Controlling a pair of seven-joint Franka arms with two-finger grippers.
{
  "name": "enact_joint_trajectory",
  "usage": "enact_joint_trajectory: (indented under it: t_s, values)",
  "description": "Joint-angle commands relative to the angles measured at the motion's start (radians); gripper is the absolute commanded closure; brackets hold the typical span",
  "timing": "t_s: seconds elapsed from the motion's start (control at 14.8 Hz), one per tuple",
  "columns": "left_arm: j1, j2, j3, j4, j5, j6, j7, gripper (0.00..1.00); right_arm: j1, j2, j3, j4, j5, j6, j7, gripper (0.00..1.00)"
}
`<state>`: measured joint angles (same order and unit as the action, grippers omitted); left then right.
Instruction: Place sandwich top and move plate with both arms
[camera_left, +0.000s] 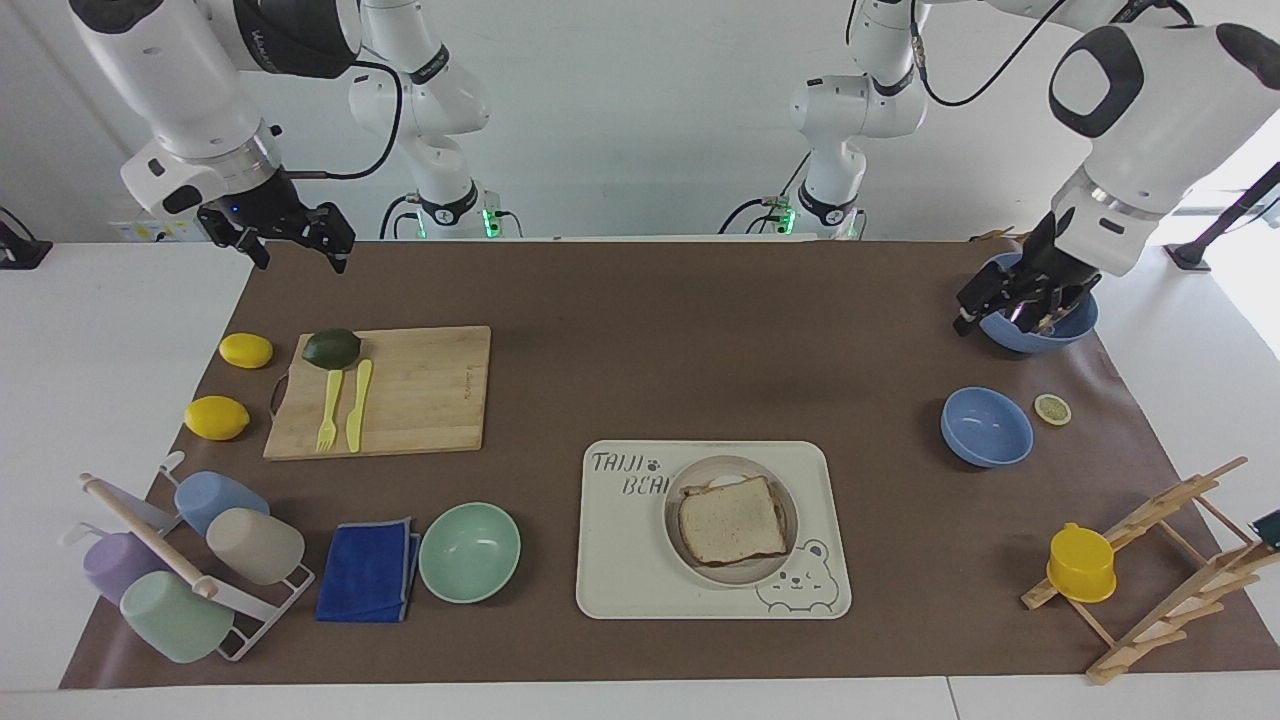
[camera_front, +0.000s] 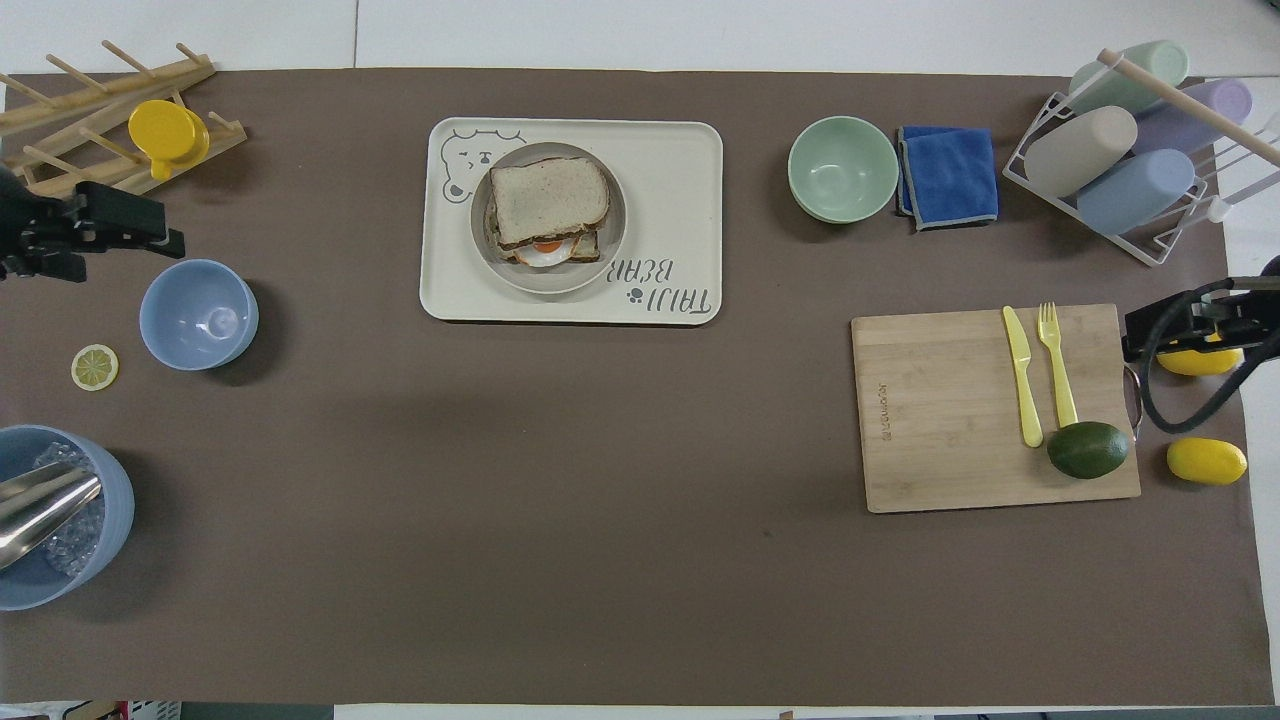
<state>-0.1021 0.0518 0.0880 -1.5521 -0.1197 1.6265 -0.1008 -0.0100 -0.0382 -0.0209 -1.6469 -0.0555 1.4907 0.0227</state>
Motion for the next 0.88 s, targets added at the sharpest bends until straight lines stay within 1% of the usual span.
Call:
enact_joint_trajectory:
  t_s: [0.0, 0.13, 0.2, 0.27, 0.34, 0.4, 0.47, 0.54, 0.67, 0.74, 0.81]
  values:
    - [-0.008, -0.082, -0.005, -0.054, 0.086, -0.086, 0.006, 0.00, -0.013, -0.009, 0.004, -0.007, 0.026, -0.010, -0.017, 0.00]
    - [-0.045, -0.113, -0.008, -0.062, 0.145, -0.157, 0.007, 0.00, -0.013, -0.009, 0.004, -0.007, 0.026, -0.010, -0.017, 0.00]
    - [-0.057, -0.125, -0.008, -0.080, 0.149, -0.181, 0.009, 0.00, -0.013, -0.009, 0.004, -0.007, 0.028, -0.010, -0.017, 0.00]
    - [-0.056, -0.138, -0.011, -0.112, 0.147, -0.175, 0.007, 0.00, -0.013, -0.009, 0.004, -0.007, 0.026, -0.010, -0.017, 0.00]
    - [-0.056, -0.153, -0.016, -0.155, 0.147, -0.127, 0.003, 0.00, -0.013, -0.009, 0.004, -0.007, 0.026, -0.010, -0.017, 0.00]
    - [-0.051, -0.150, -0.017, -0.177, 0.147, -0.038, 0.004, 0.00, -0.013, -0.009, 0.004, -0.007, 0.026, -0.010, -0.017, 0.00]
    - [-0.047, -0.132, -0.019, -0.169, 0.146, 0.004, 0.003, 0.00, -0.013, -0.009, 0.004, -0.007, 0.028, -0.010, -0.017, 0.00]
    - [-0.042, -0.098, -0.014, -0.145, 0.146, 0.012, 0.004, 0.00, -0.013, -0.009, 0.004, -0.007, 0.026, -0.010, -0.017, 0.00]
    - [-0.031, -0.051, -0.017, -0.062, 0.138, -0.034, 0.001, 0.00, -0.013, -0.009, 0.004, -0.007, 0.026, -0.010, -0.017, 0.00]
    - [-0.018, -0.023, -0.036, -0.025, 0.124, -0.059, 0.000, 0.00, -0.013, -0.009, 0.004, -0.007, 0.026, -0.010, -0.017, 0.00]
    - [-0.008, -0.018, -0.051, -0.011, 0.118, -0.059, -0.002, 0.00, -0.013, -0.009, 0.004, -0.007, 0.026, -0.010, -0.017, 0.00]
